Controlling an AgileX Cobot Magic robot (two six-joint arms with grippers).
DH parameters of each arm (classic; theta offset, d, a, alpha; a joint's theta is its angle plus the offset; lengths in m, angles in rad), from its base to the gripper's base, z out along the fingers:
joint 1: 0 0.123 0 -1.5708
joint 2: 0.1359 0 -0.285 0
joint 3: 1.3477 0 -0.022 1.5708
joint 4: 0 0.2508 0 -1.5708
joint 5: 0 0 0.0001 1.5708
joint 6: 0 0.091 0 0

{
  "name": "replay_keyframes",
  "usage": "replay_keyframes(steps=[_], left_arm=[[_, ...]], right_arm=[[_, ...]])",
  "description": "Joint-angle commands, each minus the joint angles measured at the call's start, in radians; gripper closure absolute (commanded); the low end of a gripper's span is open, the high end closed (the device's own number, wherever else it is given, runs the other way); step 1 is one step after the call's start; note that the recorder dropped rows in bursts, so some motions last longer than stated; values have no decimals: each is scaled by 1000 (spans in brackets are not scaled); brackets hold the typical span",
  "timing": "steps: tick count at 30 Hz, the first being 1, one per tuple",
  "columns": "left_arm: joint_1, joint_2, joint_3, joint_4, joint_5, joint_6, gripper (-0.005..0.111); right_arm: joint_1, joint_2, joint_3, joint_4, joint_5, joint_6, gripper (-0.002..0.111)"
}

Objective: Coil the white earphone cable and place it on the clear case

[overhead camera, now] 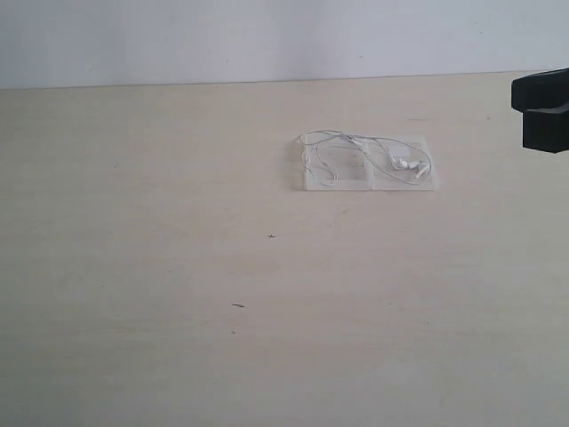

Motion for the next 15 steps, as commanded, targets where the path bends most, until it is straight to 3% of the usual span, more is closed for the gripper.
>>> replay_keyframes(steps=[1,15], left_arm=[[-6,-6,2,-2,-3,3,107],[-6,-15,201,-29,-160,-1,107]], right_arm=[[-1,-2,5,6,-13,2,108],[-1,-2,5,4,-13,2,108]])
